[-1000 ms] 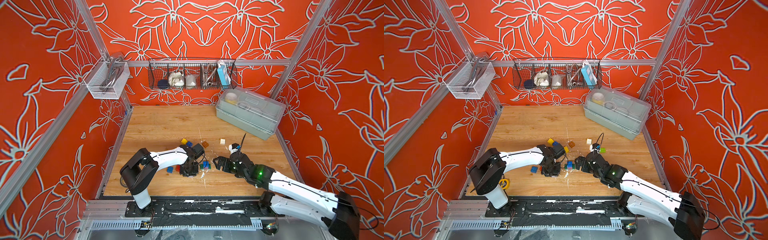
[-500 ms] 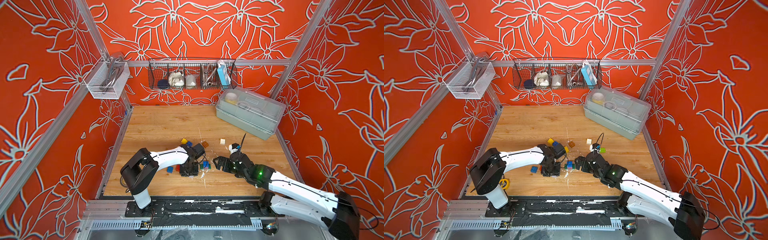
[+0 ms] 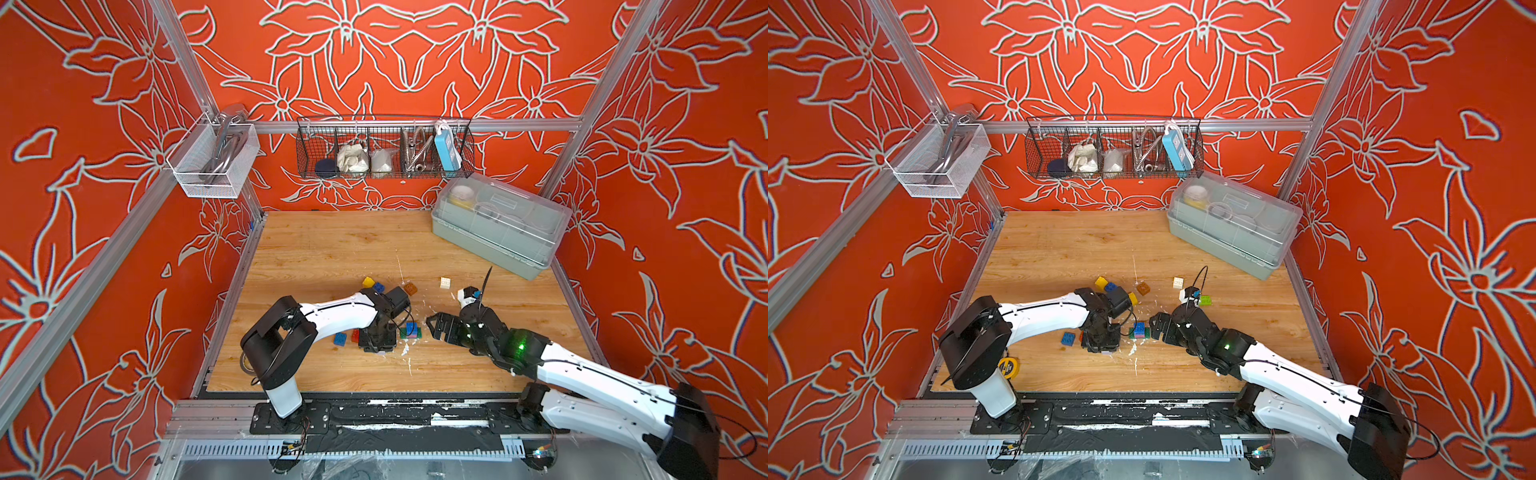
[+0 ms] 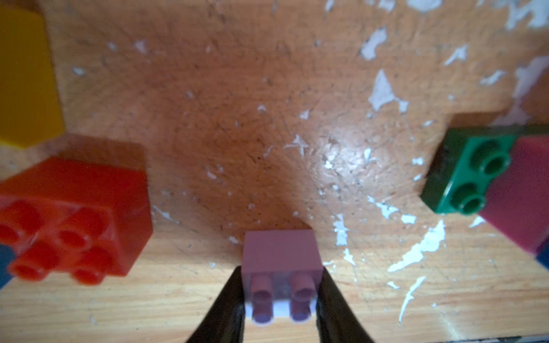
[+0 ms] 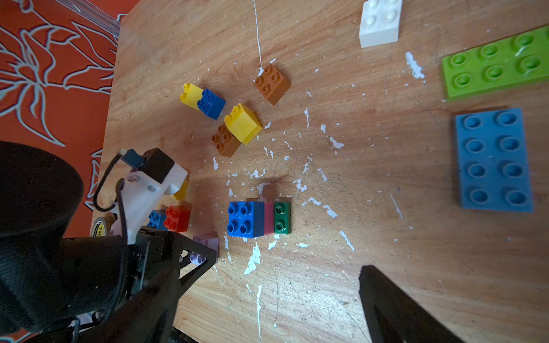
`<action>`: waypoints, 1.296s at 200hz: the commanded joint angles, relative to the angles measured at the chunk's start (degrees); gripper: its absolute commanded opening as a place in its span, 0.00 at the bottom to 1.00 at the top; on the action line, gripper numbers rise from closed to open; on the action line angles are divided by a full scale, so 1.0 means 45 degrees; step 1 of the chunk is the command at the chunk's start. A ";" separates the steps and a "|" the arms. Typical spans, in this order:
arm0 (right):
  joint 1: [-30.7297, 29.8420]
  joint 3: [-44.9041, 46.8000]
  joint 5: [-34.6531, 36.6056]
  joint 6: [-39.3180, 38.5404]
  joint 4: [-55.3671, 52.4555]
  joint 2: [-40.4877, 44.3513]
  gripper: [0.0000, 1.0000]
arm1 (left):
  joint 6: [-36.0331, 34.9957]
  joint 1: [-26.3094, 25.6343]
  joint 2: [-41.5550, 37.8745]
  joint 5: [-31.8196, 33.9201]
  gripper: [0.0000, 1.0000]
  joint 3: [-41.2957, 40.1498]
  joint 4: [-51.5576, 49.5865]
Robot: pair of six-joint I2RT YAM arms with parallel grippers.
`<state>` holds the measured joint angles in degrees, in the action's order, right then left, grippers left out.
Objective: Assemble the number 1 with lego
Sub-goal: Pick up the lego brick from the center of the board.
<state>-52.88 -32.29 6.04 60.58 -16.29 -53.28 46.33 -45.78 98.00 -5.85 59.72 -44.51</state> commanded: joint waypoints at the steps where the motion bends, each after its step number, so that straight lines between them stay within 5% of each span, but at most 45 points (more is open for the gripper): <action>1: 0.0033 0.0044 0.0242 0.0035 -0.0167 0.0052 0.99 | -0.0041 -0.0061 -0.0246 0.0303 0.44 0.0301 -0.0338; 44: 0.0033 0.0034 0.0220 0.0046 -0.0158 0.0076 0.99 | 0.0037 -0.0061 -0.0352 0.0440 0.45 0.0337 -0.0343; 105: 0.0033 0.0047 0.0200 0.0035 -0.0162 0.0110 0.99 | -0.0060 -0.0061 -0.0200 0.0284 0.27 0.0507 -0.0382; 148: 0.0031 0.0078 0.0219 0.0059 -0.0177 0.0179 0.99 | -0.0080 -0.0061 -0.0195 0.0457 0.24 0.0432 -0.0572; 259: 0.0033 0.0174 0.0278 0.0094 -0.0227 0.0414 0.99 | -0.0021 -0.0061 0.0038 0.0420 0.35 0.0182 -0.0187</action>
<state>-52.88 -32.27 6.02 60.64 -16.32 -52.05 46.33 -45.78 97.84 -4.60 61.04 -44.73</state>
